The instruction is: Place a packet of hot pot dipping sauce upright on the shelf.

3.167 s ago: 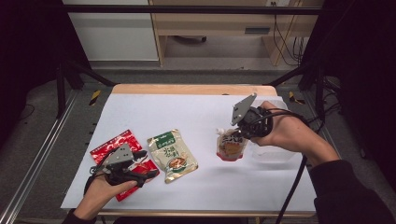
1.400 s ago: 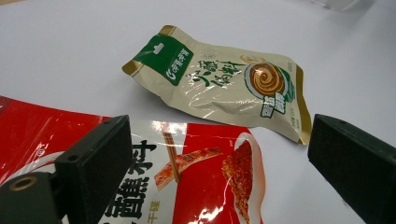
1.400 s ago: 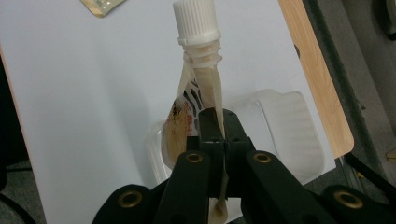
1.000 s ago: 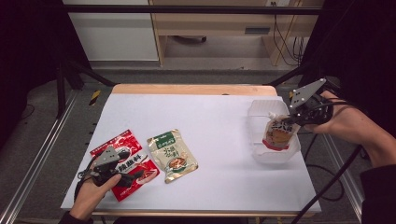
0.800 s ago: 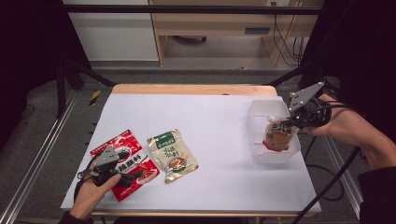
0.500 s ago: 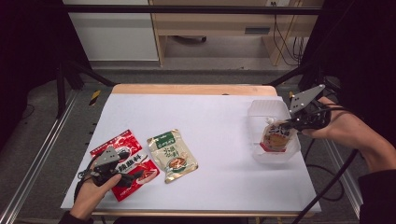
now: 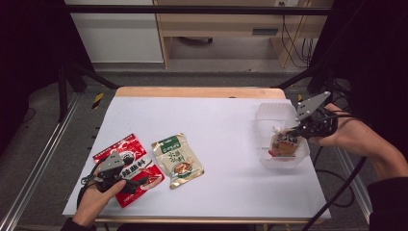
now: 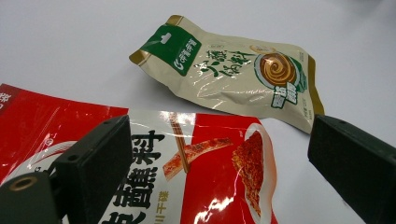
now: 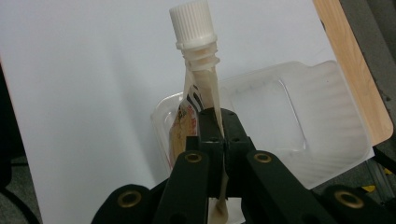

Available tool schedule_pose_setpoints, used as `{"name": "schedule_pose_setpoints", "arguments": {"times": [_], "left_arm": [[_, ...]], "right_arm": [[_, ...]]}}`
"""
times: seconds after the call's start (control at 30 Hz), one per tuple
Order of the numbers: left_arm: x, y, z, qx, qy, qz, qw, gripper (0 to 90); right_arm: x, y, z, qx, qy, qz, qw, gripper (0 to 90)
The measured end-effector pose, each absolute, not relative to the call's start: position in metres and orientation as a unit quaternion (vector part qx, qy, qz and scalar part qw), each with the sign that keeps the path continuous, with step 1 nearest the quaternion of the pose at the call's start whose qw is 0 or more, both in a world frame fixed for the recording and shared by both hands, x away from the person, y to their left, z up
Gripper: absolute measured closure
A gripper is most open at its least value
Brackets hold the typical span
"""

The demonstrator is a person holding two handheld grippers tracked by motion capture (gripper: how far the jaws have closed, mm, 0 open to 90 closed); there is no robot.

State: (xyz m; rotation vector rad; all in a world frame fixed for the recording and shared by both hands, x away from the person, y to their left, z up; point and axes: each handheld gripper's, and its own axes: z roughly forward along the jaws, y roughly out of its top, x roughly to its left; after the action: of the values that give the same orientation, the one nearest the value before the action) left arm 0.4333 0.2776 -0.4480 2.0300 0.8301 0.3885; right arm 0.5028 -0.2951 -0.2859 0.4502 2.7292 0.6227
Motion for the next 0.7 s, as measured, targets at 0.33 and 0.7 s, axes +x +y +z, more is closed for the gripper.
{"name": "schedule_pose_setpoints", "arguments": {"times": [0.33,0.7], "left_arm": [[0.433,0.277,-0.447,0.817,0.334,0.156,0.444,6.6],[0.432,0.277,-0.447,0.816,0.335,0.156,0.445,6.6]], "right_arm": [[0.508,-0.292,-0.321,0.168,0.950,0.221,0.141,89.0],[0.510,-0.295,-0.330,0.182,0.948,0.223,0.138,80.2]]}}
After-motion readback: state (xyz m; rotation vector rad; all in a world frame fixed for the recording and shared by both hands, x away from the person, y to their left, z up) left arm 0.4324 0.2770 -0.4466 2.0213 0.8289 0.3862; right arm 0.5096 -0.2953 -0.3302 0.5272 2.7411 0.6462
